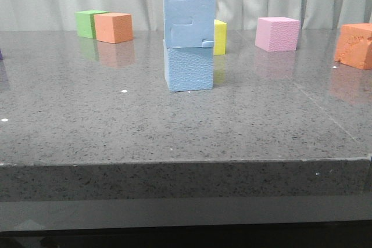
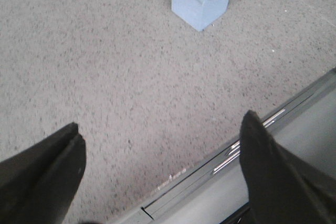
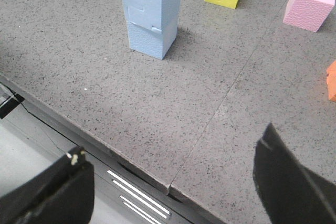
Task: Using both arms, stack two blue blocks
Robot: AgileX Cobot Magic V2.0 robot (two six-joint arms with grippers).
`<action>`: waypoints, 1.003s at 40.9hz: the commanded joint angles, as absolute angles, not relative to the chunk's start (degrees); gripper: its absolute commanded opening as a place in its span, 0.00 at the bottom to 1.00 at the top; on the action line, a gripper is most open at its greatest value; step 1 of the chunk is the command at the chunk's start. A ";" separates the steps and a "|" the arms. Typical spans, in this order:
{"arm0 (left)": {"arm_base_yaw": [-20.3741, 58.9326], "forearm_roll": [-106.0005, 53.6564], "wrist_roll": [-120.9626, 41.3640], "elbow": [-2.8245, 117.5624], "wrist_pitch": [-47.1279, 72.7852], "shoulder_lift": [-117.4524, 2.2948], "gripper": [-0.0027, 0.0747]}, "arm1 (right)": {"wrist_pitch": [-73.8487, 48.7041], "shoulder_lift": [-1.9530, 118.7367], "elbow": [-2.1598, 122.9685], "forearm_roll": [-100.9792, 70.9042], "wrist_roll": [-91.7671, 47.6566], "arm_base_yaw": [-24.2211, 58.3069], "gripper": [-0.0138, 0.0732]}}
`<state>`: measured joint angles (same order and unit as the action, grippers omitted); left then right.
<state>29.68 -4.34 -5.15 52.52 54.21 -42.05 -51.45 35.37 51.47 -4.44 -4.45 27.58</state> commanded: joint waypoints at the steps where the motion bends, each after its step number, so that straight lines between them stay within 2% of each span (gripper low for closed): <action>1: 29.58 -4.39 -3.19 50.92 50.14 -37.53 0.79 | -46.71 35.40 52.82 -4.19 -4.98 27.34 0.87; 9: 29.58 -4.64 -3.19 47.22 50.14 -31.54 0.79 | -46.74 35.40 52.82 -4.24 -4.98 27.34 0.87; 18: 29.58 -4.89 -2.42 46.68 49.71 -30.62 0.77 | -46.41 35.40 52.82 -4.23 -4.98 27.34 0.85; 21: 29.58 -4.89 -1.57 46.68 48.91 -30.62 0.68 | -46.41 35.40 52.82 -4.23 -4.98 27.34 0.75; 28: 29.58 -4.89 -1.46 46.68 48.02 -30.62 0.37 | -46.52 35.40 52.82 -4.23 -4.98 27.34 0.36; 33: 29.58 -4.89 -1.46 46.68 48.02 -30.62 0.15 | -47.01 35.40 52.82 -4.23 -4.98 27.34 0.12; 35: 29.58 -4.89 -1.46 46.68 47.82 -30.62 0.07 | -47.31 35.40 52.82 -4.23 -4.98 27.34 0.07; 36: 29.58 -4.89 -1.46 46.68 47.53 -30.62 0.03 | -47.38 35.40 52.82 -4.23 -4.98 27.34 0.09; 41: 29.58 -4.78 -1.46 46.45 46.74 -30.62 0.01 | -47.60 35.40 52.82 -4.17 -4.98 27.34 0.08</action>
<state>29.68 -4.25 -2.09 45.17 51.41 -30.38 -51.27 35.37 51.47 -4.44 -4.45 27.58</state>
